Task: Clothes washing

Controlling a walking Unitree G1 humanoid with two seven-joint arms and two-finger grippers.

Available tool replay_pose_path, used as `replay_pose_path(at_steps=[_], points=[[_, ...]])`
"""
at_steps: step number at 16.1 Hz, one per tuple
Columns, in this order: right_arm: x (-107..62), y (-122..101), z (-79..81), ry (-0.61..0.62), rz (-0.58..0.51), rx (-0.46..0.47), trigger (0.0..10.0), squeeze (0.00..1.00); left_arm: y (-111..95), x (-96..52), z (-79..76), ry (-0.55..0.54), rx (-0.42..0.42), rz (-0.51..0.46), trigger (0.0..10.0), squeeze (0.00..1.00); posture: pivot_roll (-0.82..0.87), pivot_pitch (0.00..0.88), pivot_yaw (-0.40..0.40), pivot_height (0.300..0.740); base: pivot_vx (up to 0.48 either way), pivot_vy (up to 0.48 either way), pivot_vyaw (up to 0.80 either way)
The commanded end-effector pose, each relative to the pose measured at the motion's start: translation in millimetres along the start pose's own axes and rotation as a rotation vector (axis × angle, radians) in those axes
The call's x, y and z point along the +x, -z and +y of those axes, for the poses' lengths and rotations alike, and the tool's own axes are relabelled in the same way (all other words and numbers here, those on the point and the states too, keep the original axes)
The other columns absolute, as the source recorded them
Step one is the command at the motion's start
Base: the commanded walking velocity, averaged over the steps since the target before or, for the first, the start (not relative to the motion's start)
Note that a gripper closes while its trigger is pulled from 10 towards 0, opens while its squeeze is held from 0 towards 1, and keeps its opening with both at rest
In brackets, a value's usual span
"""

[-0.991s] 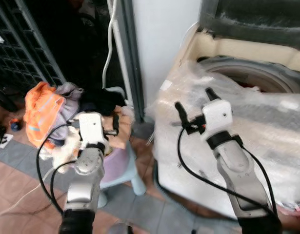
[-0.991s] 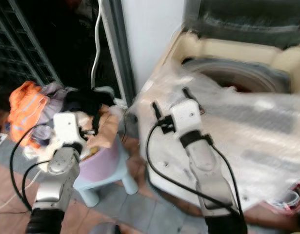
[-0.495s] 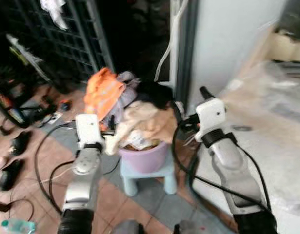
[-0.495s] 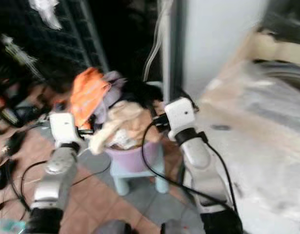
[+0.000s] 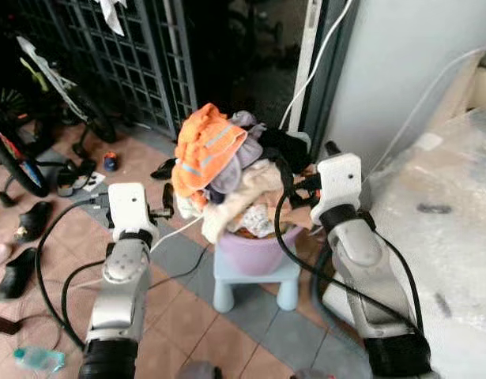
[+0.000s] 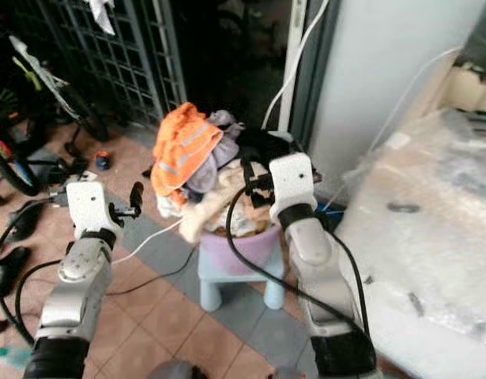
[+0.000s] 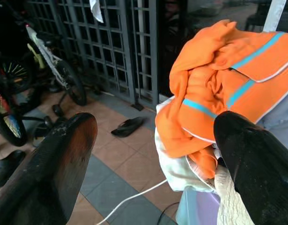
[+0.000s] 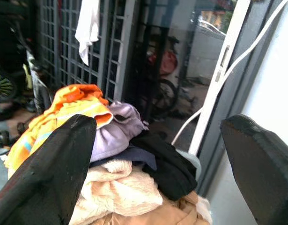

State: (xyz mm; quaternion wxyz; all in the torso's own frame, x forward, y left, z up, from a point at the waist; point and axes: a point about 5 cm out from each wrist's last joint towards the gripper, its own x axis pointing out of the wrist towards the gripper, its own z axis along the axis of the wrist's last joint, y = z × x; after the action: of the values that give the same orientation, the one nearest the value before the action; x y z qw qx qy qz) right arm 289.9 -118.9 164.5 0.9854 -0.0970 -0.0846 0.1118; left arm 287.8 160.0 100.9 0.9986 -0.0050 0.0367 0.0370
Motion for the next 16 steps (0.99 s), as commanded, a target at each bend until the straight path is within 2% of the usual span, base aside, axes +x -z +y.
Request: replay_pose_path(at_steps=[1, 2, 3, 5, 6, 7, 11, 13, 15, 16], points=[[-0.5, 4.8, 0.3, 0.001, 0.024, 0.079, 10.0, 0.00, -7.4, -0.9, -3.4, 0.004, -0.002, -0.038, 10.0, 0.00, -0.05, 0.037, 0.084, 0.740, 0.000, 0.000, 0.00], [-0.7, 4.9, 0.9, 0.003, 0.023, 0.119, 10.0, 0.00, -7.8, -1.1, -3.1, 0.000, 0.001, -0.041, 10.0, 0.00, -0.05, 0.037, 0.084, 0.740, 0.000, 0.000, 0.00], [-1.8, 6.0, -0.5, 0.017, 0.029, 0.033, 10.0, 0.00, -7.4, -2.5, -2.3, -0.004, -0.018, -0.042, 10.0, 0.00, -0.05, 0.038, 0.079, 0.740, 0.000, 0.000, 0.00], [-5.7, 7.7, 4.4, -0.049, 0.023, 0.052, 10.0, 0.00, -6.1, -3.3, -0.1, -0.023, -0.017, -0.034, 10.0, 0.00, -0.04, 0.037, 0.078, 0.740, 0.000, 0.000, 0.00], [-6.6, 8.7, 5.3, -0.065, 0.029, 0.084, 10.0, 0.00, -5.9, -3.1, 0.2, -0.025, -0.016, -0.033, 10.0, 0.00, -0.04, 0.036, 0.077, 0.740, 0.000, 0.000, 0.00], [-6.7, 7.9, 4.0, -0.058, 0.023, 0.078, 10.0, 0.00, -5.7, -2.8, 0.0, -0.025, -0.017, -0.032, 10.0, 0.00, -0.04, 0.034, 0.076, 0.740, 0.000, 0.000, 0.00], [-0.7, 8.6, -1.0, -0.003, 0.038, -0.004, 10.0, 0.00, -5.6, -3.0, -1.4, -0.020, -0.020, -0.034, 10.0, 0.00, -0.05, 0.032, 0.073, 0.740, 0.000, 0.000, 0.00], [1.4, 12.5, -1.1, 0.014, 0.069, 0.042, 10.0, 0.00, -5.6, -3.3, -2.2, -0.018, -0.024, -0.034, 10.0, 0.00, -0.05, 0.030, 0.069, 0.740, 0.281, 0.352, 0.00], [2.6, 13.0, -1.5, 0.018, 0.076, 0.184, 10.0, 0.00, -5.1, -3.5, -3.0, -0.018, -0.028, -0.031, 10.0, 0.00, -0.05, 0.028, 0.067, 0.740, 0.279, 0.390, 0.00], [2.7, 9.2, 0.0, -0.016, 0.057, 0.186, 10.0, 0.00, -3.8, -3.6, -3.0, -0.019, -0.035, -0.024, 10.0, 0.00, -0.05, 0.025, 0.068, 0.740, 0.281, 0.390, 0.00]])
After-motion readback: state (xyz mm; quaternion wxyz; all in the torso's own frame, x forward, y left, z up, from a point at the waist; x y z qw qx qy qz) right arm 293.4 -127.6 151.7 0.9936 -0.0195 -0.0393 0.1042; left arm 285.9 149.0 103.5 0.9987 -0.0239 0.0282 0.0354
